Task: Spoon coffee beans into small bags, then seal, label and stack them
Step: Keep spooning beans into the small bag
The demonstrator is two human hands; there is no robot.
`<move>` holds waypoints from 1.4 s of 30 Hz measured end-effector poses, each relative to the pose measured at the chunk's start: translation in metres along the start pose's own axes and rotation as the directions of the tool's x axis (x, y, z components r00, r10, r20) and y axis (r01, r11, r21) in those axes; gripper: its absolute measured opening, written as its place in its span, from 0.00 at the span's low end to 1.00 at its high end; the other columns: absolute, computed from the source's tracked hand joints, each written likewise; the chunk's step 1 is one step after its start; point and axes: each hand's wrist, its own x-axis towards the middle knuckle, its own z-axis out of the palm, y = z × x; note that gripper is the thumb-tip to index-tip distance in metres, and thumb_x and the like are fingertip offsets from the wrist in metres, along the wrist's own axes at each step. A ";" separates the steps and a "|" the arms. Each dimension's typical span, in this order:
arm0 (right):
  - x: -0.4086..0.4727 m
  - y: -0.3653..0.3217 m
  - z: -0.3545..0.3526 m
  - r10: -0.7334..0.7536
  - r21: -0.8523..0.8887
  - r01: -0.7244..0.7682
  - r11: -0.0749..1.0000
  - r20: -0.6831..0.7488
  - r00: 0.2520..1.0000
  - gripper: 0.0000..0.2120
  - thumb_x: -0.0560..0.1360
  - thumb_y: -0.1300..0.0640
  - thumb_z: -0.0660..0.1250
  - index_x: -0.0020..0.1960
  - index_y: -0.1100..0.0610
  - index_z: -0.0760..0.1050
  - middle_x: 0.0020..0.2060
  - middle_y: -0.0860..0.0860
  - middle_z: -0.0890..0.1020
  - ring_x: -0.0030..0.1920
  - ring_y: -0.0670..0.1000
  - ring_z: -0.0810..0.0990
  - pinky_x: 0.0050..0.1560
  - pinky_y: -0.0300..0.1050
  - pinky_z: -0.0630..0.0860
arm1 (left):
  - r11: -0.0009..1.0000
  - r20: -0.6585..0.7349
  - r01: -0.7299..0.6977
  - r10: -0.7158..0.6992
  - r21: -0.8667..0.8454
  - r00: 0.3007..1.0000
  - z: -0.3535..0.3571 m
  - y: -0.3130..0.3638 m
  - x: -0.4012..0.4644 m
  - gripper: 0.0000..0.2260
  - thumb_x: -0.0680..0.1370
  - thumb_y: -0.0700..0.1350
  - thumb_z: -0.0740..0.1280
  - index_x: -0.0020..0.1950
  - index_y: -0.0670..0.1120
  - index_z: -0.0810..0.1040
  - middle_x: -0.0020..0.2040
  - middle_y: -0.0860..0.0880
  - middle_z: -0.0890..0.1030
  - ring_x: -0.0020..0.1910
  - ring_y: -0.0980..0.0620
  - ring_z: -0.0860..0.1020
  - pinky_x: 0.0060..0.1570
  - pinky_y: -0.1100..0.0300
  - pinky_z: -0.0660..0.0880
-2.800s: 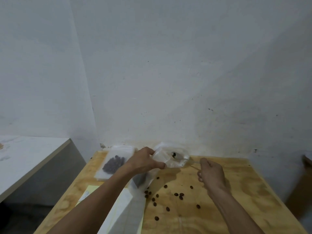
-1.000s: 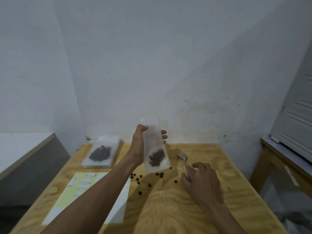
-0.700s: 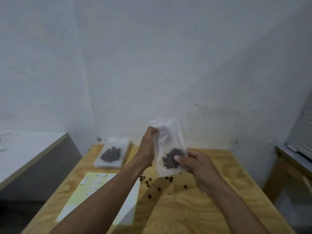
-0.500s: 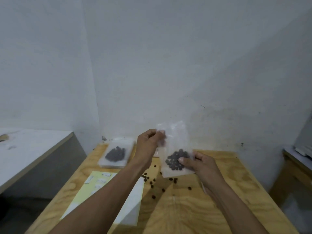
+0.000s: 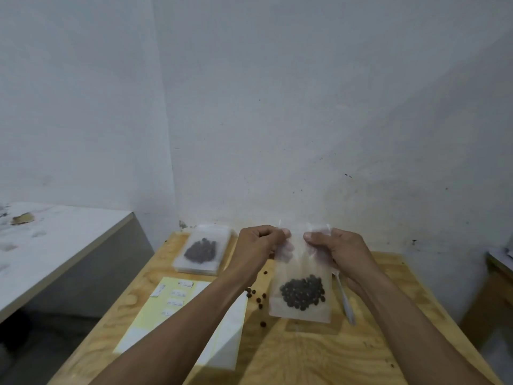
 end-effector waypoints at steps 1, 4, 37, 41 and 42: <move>0.001 0.000 -0.001 0.016 -0.004 -0.016 1.000 0.004 1.000 0.10 0.68 0.60 0.79 0.45 0.65 0.85 0.39 0.59 0.87 0.36 0.53 0.85 0.43 0.50 0.81 | 1.000 -0.004 -0.007 0.007 0.002 1.000 0.000 -0.001 0.000 0.08 0.79 0.39 0.71 0.46 0.33 0.84 0.38 0.39 0.85 0.33 0.46 0.82 0.35 0.58 0.79; 0.001 -0.002 -0.004 0.052 -0.042 -0.049 0.998 0.082 0.995 0.07 0.67 0.60 0.79 0.41 0.63 0.85 0.37 0.58 0.86 0.37 0.54 0.84 0.43 0.51 0.81 | 0.998 -0.017 -0.039 0.040 0.046 0.999 -0.002 -0.003 0.000 0.07 0.78 0.37 0.71 0.42 0.37 0.85 0.34 0.43 0.84 0.32 0.48 0.80 0.34 0.59 0.78; 0.000 0.004 0.033 0.029 0.092 -0.031 0.995 0.027 0.999 0.02 0.75 0.61 0.74 0.47 0.59 0.85 0.42 0.54 0.88 0.41 0.51 0.86 0.41 0.43 0.82 | 0.999 -0.051 0.050 -0.048 0.022 0.998 -0.041 -0.001 0.009 0.10 0.78 0.46 0.73 0.47 0.39 0.84 0.40 0.46 0.84 0.37 0.50 0.81 0.36 0.60 0.76; -0.001 0.002 0.047 0.022 0.152 -0.038 0.988 0.108 0.994 0.05 0.74 0.60 0.75 0.49 0.59 0.85 0.42 0.54 0.88 0.39 0.48 0.86 0.38 0.38 0.82 | 0.998 -0.072 0.014 -0.018 -0.053 0.997 -0.051 0.008 0.005 0.09 0.81 0.43 0.70 0.52 0.36 0.81 0.44 0.39 0.87 0.41 0.41 0.85 0.40 0.52 0.83; -0.001 0.002 0.052 0.015 0.158 -0.034 0.987 0.118 0.993 0.05 0.74 0.58 0.75 0.49 0.59 0.85 0.42 0.53 0.88 0.40 0.47 0.86 0.39 0.38 0.82 | 0.998 -0.109 -0.004 -0.003 -0.057 0.994 -0.058 0.011 0.003 0.09 0.81 0.43 0.69 0.53 0.36 0.81 0.45 0.39 0.87 0.42 0.41 0.86 0.42 0.51 0.83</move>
